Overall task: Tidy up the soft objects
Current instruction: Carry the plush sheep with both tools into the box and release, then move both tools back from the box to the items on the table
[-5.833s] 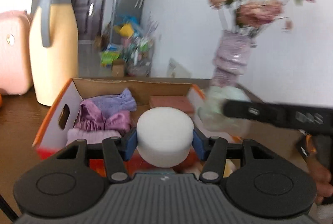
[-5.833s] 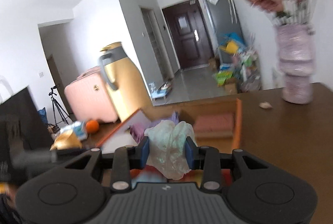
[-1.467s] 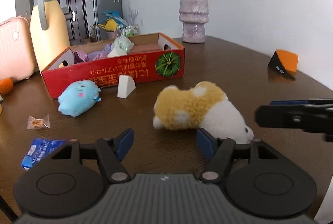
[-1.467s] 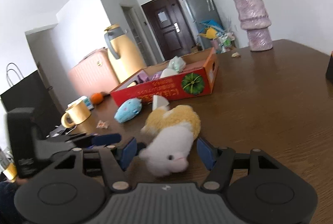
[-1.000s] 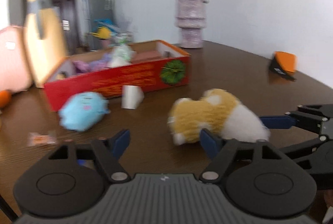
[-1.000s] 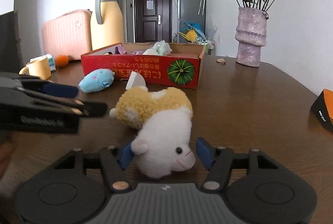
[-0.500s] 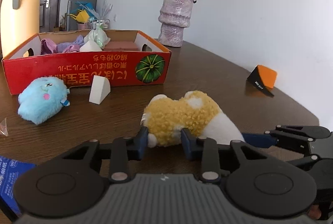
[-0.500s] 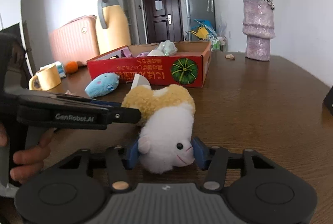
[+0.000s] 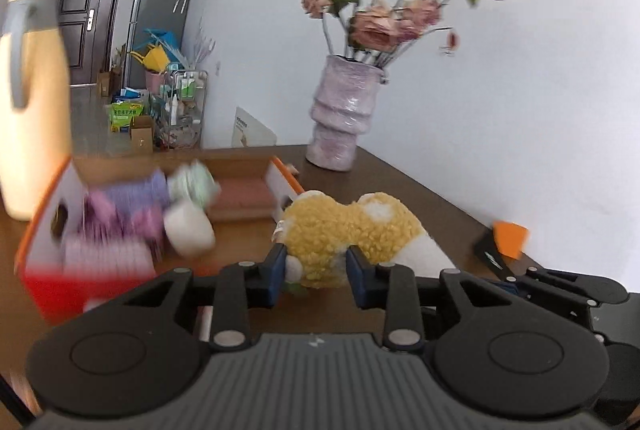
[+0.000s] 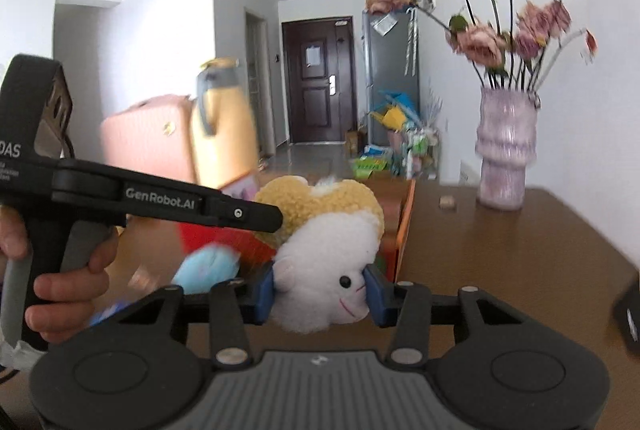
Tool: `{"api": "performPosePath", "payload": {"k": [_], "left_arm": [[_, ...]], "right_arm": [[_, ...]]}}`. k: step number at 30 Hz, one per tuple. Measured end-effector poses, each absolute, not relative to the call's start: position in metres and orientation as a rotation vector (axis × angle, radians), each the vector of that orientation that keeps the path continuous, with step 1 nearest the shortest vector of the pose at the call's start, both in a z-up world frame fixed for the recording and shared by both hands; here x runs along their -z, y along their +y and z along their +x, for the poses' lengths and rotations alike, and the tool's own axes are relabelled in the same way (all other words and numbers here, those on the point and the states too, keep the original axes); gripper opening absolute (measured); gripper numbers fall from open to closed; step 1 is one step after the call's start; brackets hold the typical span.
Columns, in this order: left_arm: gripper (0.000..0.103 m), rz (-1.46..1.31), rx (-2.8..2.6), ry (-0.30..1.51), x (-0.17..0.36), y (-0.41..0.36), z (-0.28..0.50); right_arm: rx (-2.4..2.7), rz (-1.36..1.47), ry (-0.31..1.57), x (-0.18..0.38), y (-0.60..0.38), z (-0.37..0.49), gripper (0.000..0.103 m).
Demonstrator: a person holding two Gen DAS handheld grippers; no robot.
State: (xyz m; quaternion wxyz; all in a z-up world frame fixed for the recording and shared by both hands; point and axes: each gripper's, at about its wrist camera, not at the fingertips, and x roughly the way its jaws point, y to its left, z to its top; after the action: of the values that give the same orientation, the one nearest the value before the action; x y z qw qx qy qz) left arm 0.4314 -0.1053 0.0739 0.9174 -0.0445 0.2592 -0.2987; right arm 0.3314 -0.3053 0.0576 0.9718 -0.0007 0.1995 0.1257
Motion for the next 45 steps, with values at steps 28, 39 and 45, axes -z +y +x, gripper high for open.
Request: {"api": "performPosePath", "payload": {"k": [28, 39, 45], "left_arm": [[0.041, -0.043, 0.549, 0.753, 0.000, -0.167, 0.597], [0.069, 0.100, 0.359, 0.502, -0.087, -0.110, 0.525], [0.073, 0.150, 0.246, 0.400, -0.114, -0.087, 0.477]], "right_arm": [[-0.026, -0.103, 0.697, -0.004, -0.305, 0.516, 0.049], [-0.085, -0.037, 0.580, -0.071, -0.343, 0.488, 0.069], [-0.111, 0.012, 0.496, -0.117, -0.346, 0.446, 0.075]]}}
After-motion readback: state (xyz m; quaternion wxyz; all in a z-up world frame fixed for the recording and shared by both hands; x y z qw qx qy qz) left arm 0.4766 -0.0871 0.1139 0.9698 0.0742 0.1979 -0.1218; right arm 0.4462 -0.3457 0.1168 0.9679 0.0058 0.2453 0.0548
